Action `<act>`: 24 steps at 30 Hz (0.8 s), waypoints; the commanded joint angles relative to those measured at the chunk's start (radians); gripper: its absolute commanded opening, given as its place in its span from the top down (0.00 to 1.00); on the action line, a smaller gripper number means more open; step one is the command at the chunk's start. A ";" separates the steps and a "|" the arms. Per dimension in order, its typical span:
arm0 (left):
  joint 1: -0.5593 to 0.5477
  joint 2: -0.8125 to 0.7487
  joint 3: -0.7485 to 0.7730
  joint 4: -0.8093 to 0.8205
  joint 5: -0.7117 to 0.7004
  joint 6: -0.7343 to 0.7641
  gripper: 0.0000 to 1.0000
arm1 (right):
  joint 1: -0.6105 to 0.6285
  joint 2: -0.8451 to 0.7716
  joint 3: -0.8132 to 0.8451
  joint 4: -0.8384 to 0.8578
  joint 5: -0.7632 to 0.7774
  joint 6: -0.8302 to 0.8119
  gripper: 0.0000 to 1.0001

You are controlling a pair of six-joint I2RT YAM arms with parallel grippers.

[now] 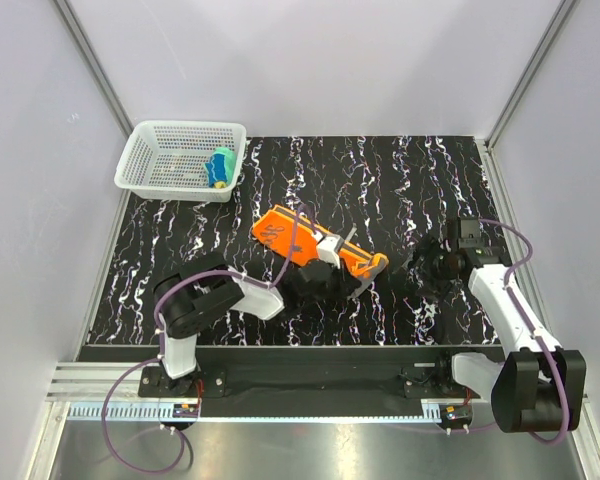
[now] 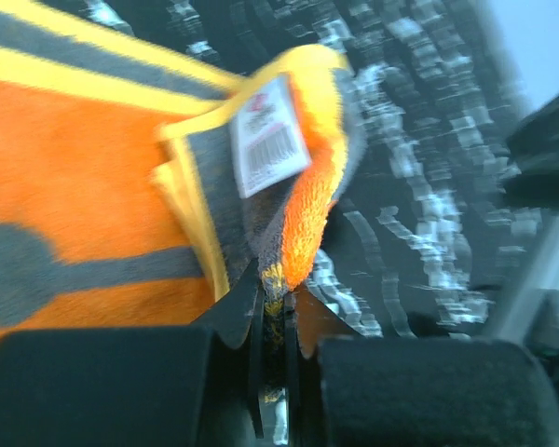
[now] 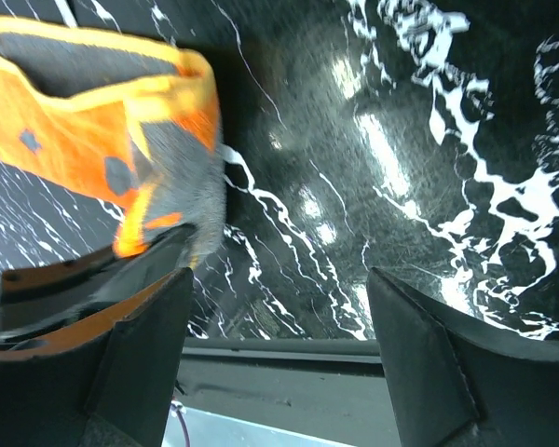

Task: Roll the towels

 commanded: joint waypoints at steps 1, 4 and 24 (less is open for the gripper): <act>0.046 0.016 -0.030 0.325 0.202 -0.125 0.98 | -0.002 -0.036 -0.033 0.052 -0.062 0.005 0.18; 0.078 0.049 -0.036 0.385 0.226 -0.199 0.98 | 0.000 -0.054 -0.076 0.089 -0.094 0.019 0.19; 0.143 0.108 -0.031 0.115 0.137 -0.440 0.93 | 0.071 0.194 -0.288 0.801 -0.264 0.206 0.22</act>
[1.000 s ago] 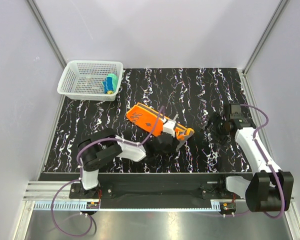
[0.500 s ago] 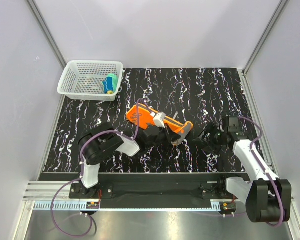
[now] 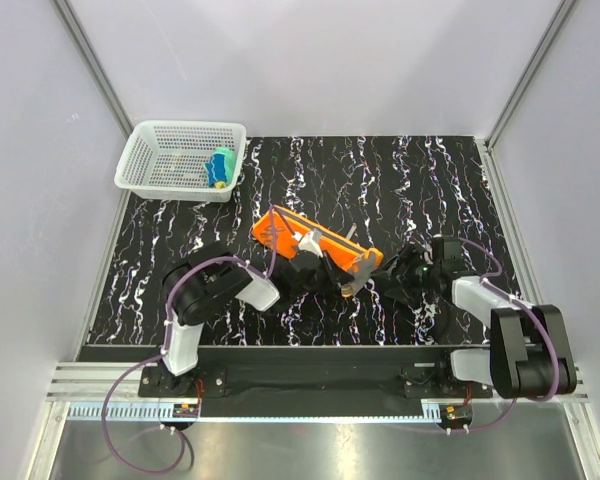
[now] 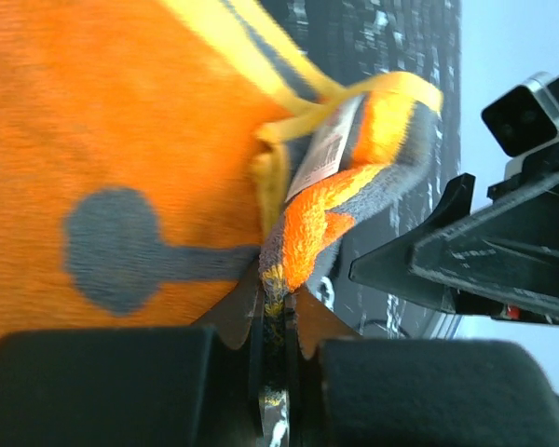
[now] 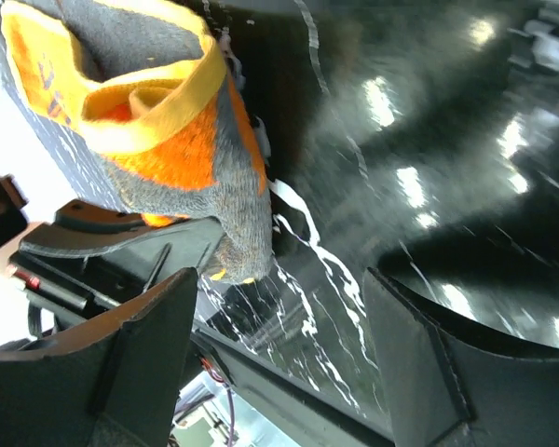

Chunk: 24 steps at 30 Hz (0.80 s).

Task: Roll the towels

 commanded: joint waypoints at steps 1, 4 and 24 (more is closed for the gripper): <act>0.020 0.028 -0.003 0.027 -0.006 -0.071 0.89 | 0.043 0.060 0.032 0.164 0.014 0.026 0.22; 0.039 0.050 -0.002 0.035 0.021 -0.113 0.81 | 0.086 0.124 0.050 0.205 0.041 0.035 0.23; 0.059 -0.126 -0.014 -0.245 0.011 0.119 0.55 | 0.184 0.284 0.164 0.235 0.119 -0.002 0.84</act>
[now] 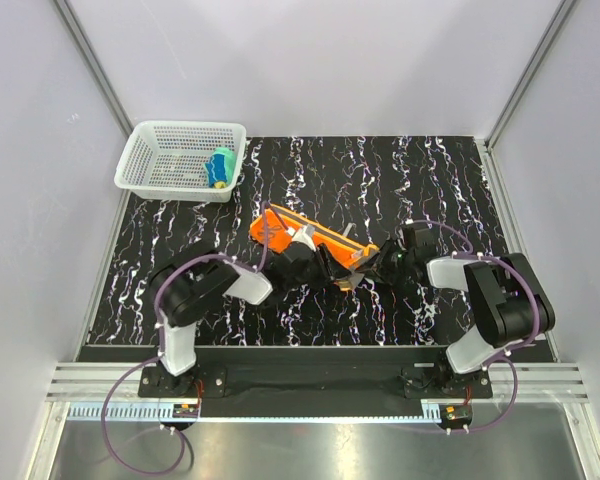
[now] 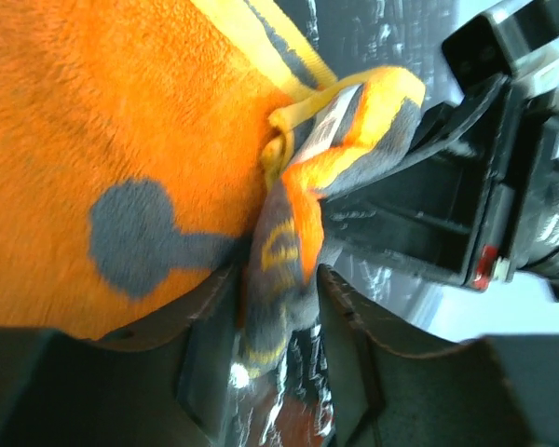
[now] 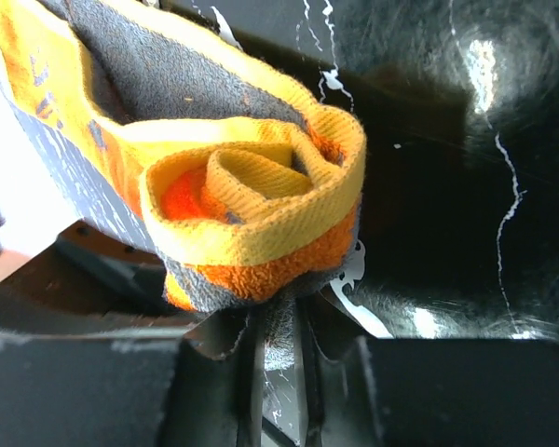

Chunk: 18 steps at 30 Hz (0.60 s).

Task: Roll the towels

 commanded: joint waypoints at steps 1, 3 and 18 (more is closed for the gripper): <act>-0.033 -0.129 0.006 -0.248 -0.123 0.208 0.53 | 0.010 -0.052 0.048 -0.076 0.057 -0.049 0.85; -0.070 -0.203 0.037 -0.417 -0.293 0.335 0.50 | 0.012 -0.082 0.068 -0.157 0.074 -0.075 0.85; -0.466 -0.091 0.285 -0.392 -0.808 0.908 0.26 | 0.016 -0.107 0.220 -0.593 0.115 -0.181 0.88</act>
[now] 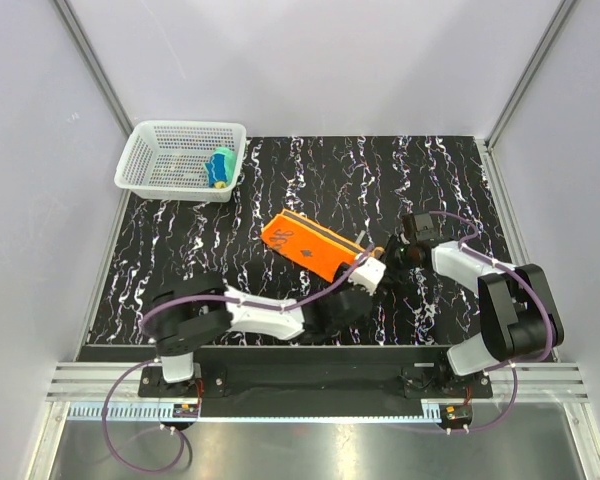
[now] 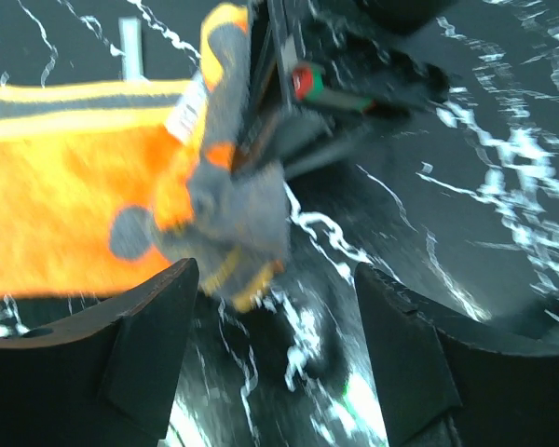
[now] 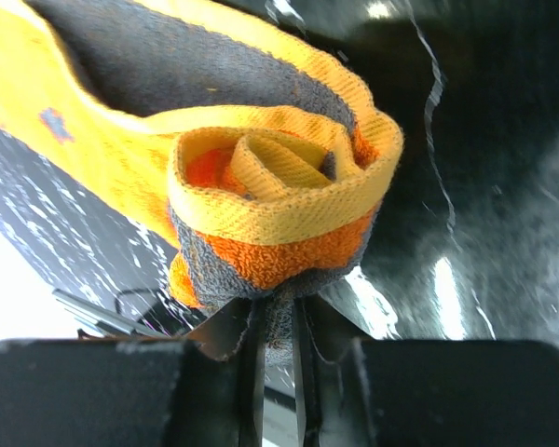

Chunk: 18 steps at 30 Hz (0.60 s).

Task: Roll the towels

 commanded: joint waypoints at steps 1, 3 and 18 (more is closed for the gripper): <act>-0.011 0.076 0.096 0.044 -0.093 0.122 0.26 | 0.010 -0.014 0.040 -0.107 0.018 -0.036 0.88; -0.014 0.122 0.122 0.031 -0.098 0.133 0.26 | 0.010 -0.021 0.043 -0.120 0.011 -0.037 0.88; -0.005 0.211 0.177 -0.025 -0.086 0.079 0.96 | 0.012 -0.080 0.020 -0.153 -0.031 -0.020 0.88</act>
